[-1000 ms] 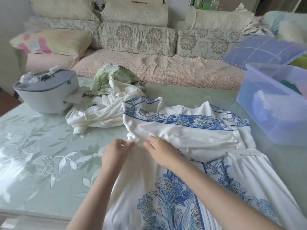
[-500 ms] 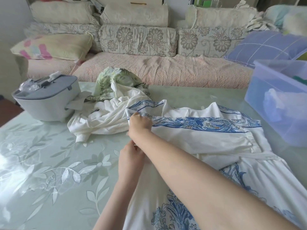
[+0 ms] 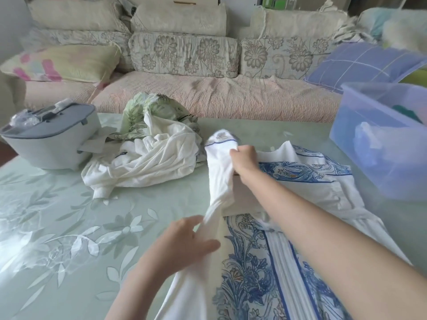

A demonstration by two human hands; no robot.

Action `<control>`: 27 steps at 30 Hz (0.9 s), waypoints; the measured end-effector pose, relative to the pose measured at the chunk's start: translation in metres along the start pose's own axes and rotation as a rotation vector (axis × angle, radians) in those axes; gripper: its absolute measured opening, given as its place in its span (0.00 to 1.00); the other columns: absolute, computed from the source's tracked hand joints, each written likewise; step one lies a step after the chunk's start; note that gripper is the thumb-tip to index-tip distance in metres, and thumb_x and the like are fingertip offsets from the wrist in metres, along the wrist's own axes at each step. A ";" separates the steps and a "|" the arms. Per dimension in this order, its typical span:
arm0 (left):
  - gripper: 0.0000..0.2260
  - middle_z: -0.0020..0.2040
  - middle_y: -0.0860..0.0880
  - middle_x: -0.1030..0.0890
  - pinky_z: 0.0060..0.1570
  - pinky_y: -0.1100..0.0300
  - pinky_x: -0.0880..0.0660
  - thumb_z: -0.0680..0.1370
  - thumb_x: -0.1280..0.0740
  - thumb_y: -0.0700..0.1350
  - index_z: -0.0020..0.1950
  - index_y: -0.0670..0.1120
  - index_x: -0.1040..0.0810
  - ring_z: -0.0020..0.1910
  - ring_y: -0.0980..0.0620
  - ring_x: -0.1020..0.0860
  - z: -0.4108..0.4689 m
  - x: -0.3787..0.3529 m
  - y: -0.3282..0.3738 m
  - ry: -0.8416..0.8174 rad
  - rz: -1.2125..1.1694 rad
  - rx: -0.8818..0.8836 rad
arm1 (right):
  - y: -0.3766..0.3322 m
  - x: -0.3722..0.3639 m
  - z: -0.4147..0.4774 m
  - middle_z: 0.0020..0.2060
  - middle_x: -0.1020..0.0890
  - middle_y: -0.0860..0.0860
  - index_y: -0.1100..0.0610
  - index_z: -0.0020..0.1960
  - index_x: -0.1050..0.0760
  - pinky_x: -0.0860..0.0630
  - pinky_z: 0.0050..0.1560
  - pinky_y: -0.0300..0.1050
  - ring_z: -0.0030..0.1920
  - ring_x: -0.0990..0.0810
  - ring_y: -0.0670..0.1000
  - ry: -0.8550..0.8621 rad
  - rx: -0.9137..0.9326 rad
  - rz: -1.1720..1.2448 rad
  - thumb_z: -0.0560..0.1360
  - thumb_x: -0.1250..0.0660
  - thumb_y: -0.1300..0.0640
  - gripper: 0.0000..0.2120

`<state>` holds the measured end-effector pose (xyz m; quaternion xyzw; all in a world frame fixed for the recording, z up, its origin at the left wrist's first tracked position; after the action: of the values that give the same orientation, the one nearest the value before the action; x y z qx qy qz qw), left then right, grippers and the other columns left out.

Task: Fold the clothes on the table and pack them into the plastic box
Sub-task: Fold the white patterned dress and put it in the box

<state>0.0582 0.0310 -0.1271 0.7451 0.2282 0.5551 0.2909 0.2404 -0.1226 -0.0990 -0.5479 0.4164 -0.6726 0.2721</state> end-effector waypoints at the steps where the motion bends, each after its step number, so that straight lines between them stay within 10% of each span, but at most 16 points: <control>1: 0.10 0.33 0.54 0.21 0.30 0.69 0.30 0.73 0.30 0.51 0.53 0.55 0.24 0.28 0.65 0.25 -0.006 -0.006 0.011 -0.051 0.002 -0.041 | 0.009 0.012 0.005 0.34 0.32 0.54 0.57 0.31 0.35 0.41 0.29 0.44 0.39 0.34 0.50 0.029 -0.009 0.032 0.75 0.38 0.64 0.15; 10: 0.29 0.21 0.54 0.33 0.28 0.69 0.36 0.76 0.36 0.46 0.76 0.56 0.41 0.23 0.58 0.36 -0.003 -0.102 0.109 -0.282 -0.098 -0.336 | 0.070 0.086 0.018 0.29 0.39 0.49 0.55 0.32 0.37 0.49 0.27 0.40 0.31 0.41 0.47 0.099 0.028 0.180 0.75 0.40 0.68 0.15; 13: 0.27 0.33 0.57 0.21 0.46 0.66 0.26 0.77 0.35 0.50 0.75 0.54 0.38 0.34 0.63 0.26 -0.006 -0.134 0.114 -0.401 -0.105 -0.325 | 0.093 0.083 0.021 0.35 0.32 0.55 0.60 0.42 0.27 0.44 0.30 0.43 0.38 0.35 0.49 0.044 -0.042 0.064 0.75 0.39 0.66 0.06; 17: 0.20 0.52 0.50 0.16 0.49 0.51 0.20 0.80 0.39 0.46 0.72 0.53 0.33 0.47 0.45 0.17 -0.011 -0.153 0.108 -0.568 -0.298 -0.202 | 0.101 0.081 0.025 0.40 0.25 0.59 0.68 0.49 0.24 0.40 0.34 0.45 0.41 0.30 0.51 0.008 -0.061 -0.028 0.76 0.40 0.65 0.07; 21: 0.15 0.48 0.50 0.16 0.36 0.59 0.21 0.81 0.42 0.41 0.66 0.51 0.27 0.41 0.52 0.17 0.006 -0.115 0.113 -0.250 -0.304 -0.300 | 0.105 0.079 0.026 0.48 0.23 0.61 0.64 0.51 0.28 0.39 0.38 0.42 0.47 0.25 0.56 -0.003 -0.088 -0.179 0.76 0.40 0.64 0.06; 24: 0.18 0.58 0.54 0.20 0.57 0.58 0.25 0.77 0.43 0.48 0.66 0.52 0.26 0.57 0.52 0.22 0.015 -0.088 0.113 0.228 0.261 -0.570 | 0.097 0.092 0.020 0.65 0.29 0.61 0.64 0.69 0.36 0.34 0.57 0.47 0.64 0.30 0.60 0.088 -0.020 -0.387 0.77 0.40 0.61 0.21; 27: 0.25 0.69 0.45 0.27 0.66 0.48 0.32 0.77 0.47 0.59 0.68 0.49 0.28 0.69 0.43 0.30 0.032 -0.098 0.090 0.286 0.481 -0.533 | 0.064 0.078 0.009 0.75 0.41 0.56 0.57 0.77 0.45 0.46 0.70 0.48 0.74 0.43 0.58 0.060 0.276 -0.600 0.80 0.42 0.54 0.27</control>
<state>0.0635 -0.1055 -0.1401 0.5908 -0.0674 0.7455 0.3011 0.2239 -0.2219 -0.1138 -0.5840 0.1493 -0.7887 0.1210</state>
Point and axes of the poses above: each hand's wrist, its own z-axis towards the middle knuckle, its own x-axis out of the back of the hand, y = z × x, the point moved 10 cm from there along z, towards the middle knuckle
